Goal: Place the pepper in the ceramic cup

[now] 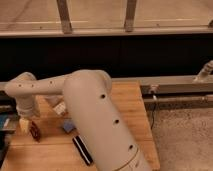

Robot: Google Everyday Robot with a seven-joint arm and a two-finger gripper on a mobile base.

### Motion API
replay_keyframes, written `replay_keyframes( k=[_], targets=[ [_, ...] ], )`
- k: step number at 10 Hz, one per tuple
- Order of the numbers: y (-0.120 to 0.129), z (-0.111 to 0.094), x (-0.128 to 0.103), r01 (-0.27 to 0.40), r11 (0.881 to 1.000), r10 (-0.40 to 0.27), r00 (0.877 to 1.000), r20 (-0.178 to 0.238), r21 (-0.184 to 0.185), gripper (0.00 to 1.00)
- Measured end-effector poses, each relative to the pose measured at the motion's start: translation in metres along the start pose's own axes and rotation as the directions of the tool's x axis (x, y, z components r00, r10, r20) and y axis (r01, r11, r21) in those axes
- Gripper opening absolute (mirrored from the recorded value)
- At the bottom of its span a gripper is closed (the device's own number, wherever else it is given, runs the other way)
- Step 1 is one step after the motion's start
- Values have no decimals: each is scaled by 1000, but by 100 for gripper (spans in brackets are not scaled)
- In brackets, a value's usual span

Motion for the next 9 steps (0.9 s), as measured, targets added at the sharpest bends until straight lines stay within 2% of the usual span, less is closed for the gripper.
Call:
replay_keyframes(
  k=[4, 7, 9],
  targets=[
    [12, 24, -3, -34, 999, 34, 999, 3, -22, 65],
    [21, 46, -10, -74, 997, 74, 997, -25, -2, 65],
    [21, 58, -13, -106, 994, 108, 993, -48, 28, 63]
  ],
)
